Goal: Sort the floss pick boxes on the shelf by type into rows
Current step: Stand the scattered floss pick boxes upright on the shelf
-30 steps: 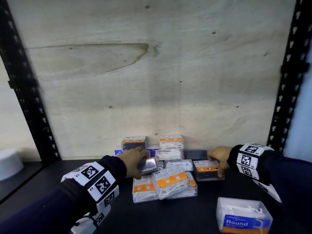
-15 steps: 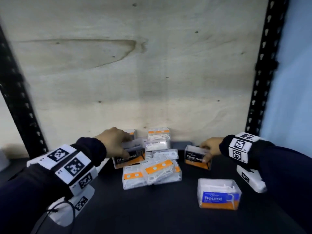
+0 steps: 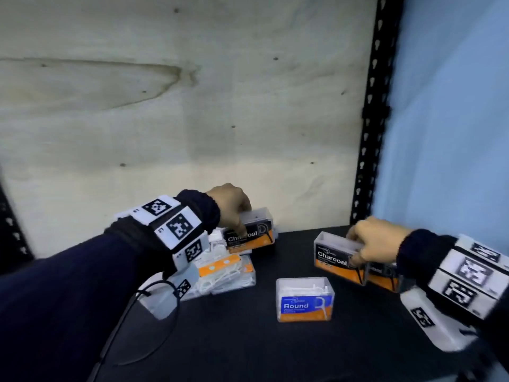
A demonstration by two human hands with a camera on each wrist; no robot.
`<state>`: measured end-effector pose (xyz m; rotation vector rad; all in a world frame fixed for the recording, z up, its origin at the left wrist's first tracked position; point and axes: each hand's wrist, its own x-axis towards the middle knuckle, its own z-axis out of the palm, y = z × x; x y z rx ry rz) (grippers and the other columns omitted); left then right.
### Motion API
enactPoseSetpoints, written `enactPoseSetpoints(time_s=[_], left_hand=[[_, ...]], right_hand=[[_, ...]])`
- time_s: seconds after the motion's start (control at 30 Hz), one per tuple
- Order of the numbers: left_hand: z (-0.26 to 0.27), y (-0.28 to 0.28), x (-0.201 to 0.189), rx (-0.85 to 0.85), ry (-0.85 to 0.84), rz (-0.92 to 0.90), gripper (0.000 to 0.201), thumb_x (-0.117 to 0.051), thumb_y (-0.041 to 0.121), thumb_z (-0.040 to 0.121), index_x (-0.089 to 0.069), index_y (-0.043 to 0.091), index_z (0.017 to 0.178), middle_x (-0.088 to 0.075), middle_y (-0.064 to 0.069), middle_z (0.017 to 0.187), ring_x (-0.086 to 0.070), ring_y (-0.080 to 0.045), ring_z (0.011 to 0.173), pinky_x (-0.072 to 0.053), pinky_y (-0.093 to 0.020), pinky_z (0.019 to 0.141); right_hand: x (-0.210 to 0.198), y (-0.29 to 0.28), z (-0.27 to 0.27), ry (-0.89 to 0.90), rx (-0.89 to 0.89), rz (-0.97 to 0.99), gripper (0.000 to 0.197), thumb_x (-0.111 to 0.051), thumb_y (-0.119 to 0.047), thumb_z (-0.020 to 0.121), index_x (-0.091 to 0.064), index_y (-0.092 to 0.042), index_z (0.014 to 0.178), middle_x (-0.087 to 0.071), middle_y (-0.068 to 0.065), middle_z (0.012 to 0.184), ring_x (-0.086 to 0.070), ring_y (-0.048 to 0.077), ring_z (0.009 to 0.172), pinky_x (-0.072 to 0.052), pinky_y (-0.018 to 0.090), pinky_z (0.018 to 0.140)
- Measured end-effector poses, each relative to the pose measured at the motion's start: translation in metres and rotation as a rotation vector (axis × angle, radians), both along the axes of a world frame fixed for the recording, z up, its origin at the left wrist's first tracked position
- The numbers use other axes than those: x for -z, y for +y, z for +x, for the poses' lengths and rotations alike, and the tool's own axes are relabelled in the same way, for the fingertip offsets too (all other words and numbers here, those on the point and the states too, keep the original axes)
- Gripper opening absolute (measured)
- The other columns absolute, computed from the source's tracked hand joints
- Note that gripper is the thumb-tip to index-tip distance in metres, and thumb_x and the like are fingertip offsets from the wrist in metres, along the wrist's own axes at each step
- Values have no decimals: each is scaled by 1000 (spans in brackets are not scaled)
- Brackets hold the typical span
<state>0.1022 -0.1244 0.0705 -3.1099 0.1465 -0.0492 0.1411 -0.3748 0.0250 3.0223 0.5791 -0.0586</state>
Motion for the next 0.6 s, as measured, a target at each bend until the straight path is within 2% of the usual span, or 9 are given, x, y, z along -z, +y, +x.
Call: enactPoseSetpoints(time_s=[0.07,0.13,0.2,0.3,0.33,0.4,0.5,0.53,0.6], left_hand=[[15,-18,5,49,34,31,47,-74,27,77,-63,10,119,-66,-9,120,-61,-26,109,-49,-33,88],[30,-39,10,89,66,73,50,-72,27,79,-60,6,122,-64,-12,123,-60,-28,111,-49,-34,86],[39,-53,17,120,104,115,51,-71,26,80,-58,4,124,-63,-14,124,-59,-29,111,-44,-30,74],[56,-78,24,177,152,185,50,-71,24,81,-57,2,124,-62,-14,125,-55,-24,93,-38,-27,65],[62,-85,26,198,159,199,51,-71,25,80,-57,2,124,-62,-15,125,-50,-20,89,-37,-27,62],[74,-99,29,238,166,209,52,-71,26,80,-56,0,124,-61,-16,126,-45,-18,88,-36,-26,57],[88,-117,36,293,208,227,54,-71,26,81,-53,-1,124,-59,-16,118,-42,-19,89,-28,-19,49],[92,-122,38,305,230,230,50,-71,26,81,-54,-1,119,-57,-16,111,-42,-19,88,-28,-17,47],[101,-130,45,334,266,220,36,-72,24,81,-49,3,99,-49,-15,95,-39,-19,84,-32,-11,38]], right_hand=[[2,-17,-14,48,23,-16,37,-69,-28,76,-67,-9,107,-67,9,94,-61,23,81,-47,26,61],[5,-33,-25,68,38,-63,27,-66,-28,77,-64,-7,93,-57,3,74,-52,18,64,-33,21,47],[11,-41,-32,61,49,-111,19,-63,-29,78,-55,-12,80,-45,-1,64,-43,15,54,-27,19,44],[19,-54,-41,50,72,-152,15,-57,-27,78,-46,-19,71,-37,-3,61,-47,20,57,-25,17,43],[22,-58,-42,49,78,-159,19,-55,-27,79,-42,-19,67,-38,-2,63,-52,25,66,-26,18,43],[29,-64,-42,52,88,-152,26,-53,-28,80,-36,-19,62,-51,5,79,-57,25,82,-27,21,46],[35,-68,-38,75,119,-124,32,-52,-30,81,-31,-20,59,-57,15,99,-58,25,89,-21,14,45],[37,-68,-37,82,120,-123,27,-52,-30,81,-36,-19,63,-59,15,103,-60,26,92,-22,14,46],[38,-68,-35,85,106,-125,15,-52,-29,83,-43,-19,75,-63,15,115,-62,27,100,-30,20,49]])
